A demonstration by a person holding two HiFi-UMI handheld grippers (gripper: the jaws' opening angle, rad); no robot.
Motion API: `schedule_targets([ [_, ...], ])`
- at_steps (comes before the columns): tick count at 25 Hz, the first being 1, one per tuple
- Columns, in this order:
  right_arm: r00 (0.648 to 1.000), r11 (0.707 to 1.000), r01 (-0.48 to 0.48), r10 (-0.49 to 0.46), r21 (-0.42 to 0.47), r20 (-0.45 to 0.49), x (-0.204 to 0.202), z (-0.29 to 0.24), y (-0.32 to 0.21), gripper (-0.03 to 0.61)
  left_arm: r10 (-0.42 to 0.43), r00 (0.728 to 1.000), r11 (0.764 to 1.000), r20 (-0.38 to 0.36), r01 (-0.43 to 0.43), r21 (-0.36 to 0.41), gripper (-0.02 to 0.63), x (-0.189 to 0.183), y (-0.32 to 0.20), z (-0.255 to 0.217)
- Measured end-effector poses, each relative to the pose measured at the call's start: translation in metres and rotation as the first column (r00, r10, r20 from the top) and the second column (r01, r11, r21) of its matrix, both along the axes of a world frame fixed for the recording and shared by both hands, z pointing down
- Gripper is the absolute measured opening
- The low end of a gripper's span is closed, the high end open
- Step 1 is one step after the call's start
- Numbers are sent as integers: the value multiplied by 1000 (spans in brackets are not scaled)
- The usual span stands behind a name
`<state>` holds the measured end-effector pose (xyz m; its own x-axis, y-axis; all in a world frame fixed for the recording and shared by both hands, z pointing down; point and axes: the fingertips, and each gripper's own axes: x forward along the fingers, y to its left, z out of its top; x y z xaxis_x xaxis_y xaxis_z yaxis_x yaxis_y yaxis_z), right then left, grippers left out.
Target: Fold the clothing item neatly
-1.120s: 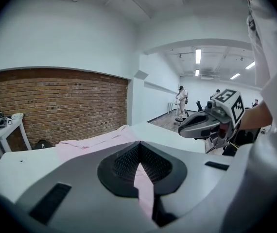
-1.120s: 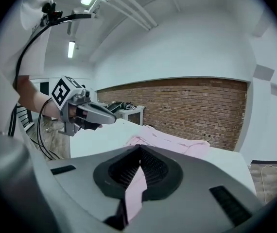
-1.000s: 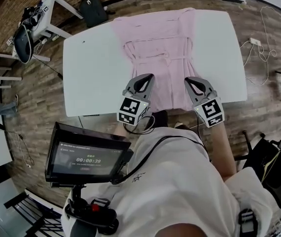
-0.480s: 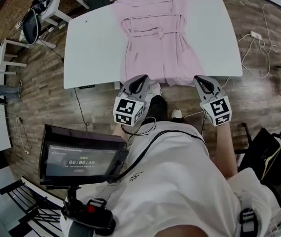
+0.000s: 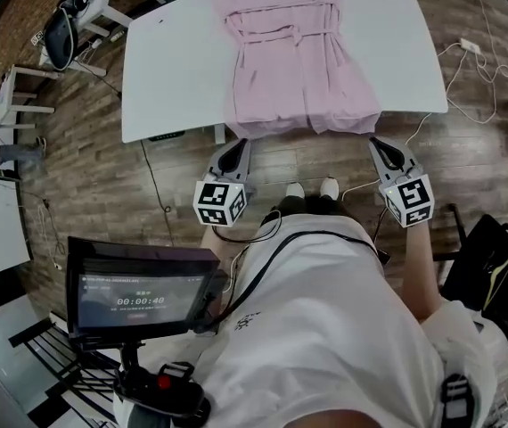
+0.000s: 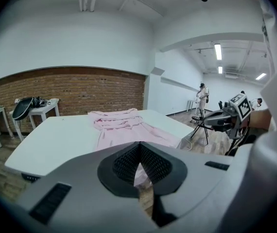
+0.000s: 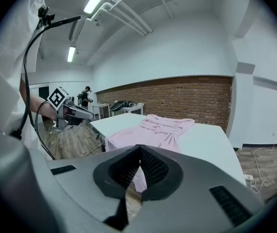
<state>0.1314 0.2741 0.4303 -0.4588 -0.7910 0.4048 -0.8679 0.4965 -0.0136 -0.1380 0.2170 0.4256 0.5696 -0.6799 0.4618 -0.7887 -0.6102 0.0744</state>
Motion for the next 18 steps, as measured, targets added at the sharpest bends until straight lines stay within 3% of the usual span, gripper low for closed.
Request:
schedule_targets([
  [5, 997, 997, -64, 62, -49, -41, 8, 25, 13, 3, -62, 997, 996, 52, 65, -60, 2, -49, -4, 46],
  [10, 984, 982, -175, 175, -67, -7, 8, 29, 19, 5, -58, 993, 993, 98, 67, -94, 2, -86, -13, 82],
  [18, 971, 967, -237, 233, -95, -53, -1, 45, 45, 3, 20, 996, 990, 91, -7, -140, 2, -81, -1, 118],
])
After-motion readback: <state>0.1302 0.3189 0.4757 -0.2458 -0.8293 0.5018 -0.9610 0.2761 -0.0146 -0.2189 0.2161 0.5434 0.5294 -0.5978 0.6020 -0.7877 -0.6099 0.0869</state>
